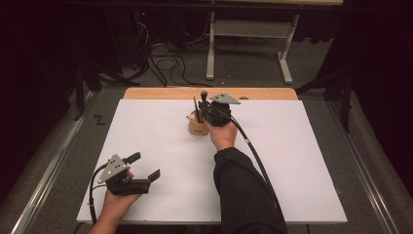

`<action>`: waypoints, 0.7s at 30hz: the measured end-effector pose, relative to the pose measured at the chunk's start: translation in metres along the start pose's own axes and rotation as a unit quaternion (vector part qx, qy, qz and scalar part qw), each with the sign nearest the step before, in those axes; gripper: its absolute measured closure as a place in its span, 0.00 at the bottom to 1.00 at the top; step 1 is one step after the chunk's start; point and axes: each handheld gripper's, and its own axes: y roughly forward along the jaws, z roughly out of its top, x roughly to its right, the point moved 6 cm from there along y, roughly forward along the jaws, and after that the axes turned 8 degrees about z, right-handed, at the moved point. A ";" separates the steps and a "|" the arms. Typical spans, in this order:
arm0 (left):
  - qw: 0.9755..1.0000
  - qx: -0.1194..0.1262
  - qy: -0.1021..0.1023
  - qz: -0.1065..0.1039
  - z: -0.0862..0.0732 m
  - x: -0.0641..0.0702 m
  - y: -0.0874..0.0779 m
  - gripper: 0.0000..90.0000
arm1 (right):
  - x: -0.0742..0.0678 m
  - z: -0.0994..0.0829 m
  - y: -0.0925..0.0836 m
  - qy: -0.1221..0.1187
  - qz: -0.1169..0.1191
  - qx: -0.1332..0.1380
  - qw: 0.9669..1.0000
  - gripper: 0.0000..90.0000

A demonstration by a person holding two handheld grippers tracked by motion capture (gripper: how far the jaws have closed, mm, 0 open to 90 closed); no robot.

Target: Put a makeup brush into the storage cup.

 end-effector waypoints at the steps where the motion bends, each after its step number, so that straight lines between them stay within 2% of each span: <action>1: 1.000 0.000 0.000 0.000 0.000 0.000 0.000 0.03 | 0.000 -0.001 0.001 -0.001 -0.002 -0.001 1.000 0.87; 8: 1.000 0.001 -0.001 -0.001 0.000 0.000 0.000 0.03 | 0.002 -0.005 0.002 0.003 -0.004 -0.007 1.000 0.87; 11: 1.000 0.001 -0.001 -0.001 0.000 0.000 0.000 0.03 | 0.002 -0.007 0.003 -0.003 -0.005 -0.011 1.000 0.87; 21: 1.000 0.001 0.001 -0.003 -0.001 0.000 0.000 0.03 | 0.004 -0.014 0.004 0.005 -0.009 -0.017 1.000 0.87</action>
